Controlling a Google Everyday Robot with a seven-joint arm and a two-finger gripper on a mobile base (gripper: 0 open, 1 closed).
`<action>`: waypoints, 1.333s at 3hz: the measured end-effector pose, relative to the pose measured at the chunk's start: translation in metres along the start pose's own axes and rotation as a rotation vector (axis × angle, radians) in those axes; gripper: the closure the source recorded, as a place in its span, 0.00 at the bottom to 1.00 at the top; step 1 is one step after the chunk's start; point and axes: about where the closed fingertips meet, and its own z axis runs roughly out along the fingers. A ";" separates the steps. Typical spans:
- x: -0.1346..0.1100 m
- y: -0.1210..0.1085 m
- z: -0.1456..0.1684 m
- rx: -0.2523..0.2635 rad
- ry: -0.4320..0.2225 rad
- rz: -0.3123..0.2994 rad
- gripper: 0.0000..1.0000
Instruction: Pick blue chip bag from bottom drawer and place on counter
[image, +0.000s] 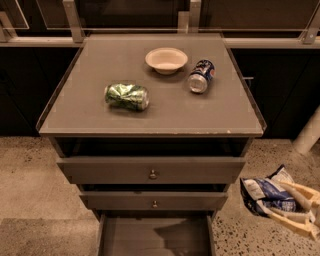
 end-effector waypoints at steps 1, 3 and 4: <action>-0.067 -0.026 0.016 -0.061 -0.045 -0.134 1.00; -0.157 -0.068 0.060 -0.102 -0.109 -0.271 1.00; -0.159 -0.074 0.067 -0.110 -0.111 -0.283 1.00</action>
Offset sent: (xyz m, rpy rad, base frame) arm 0.1060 0.0696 0.1616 -0.0911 -0.2324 0.2522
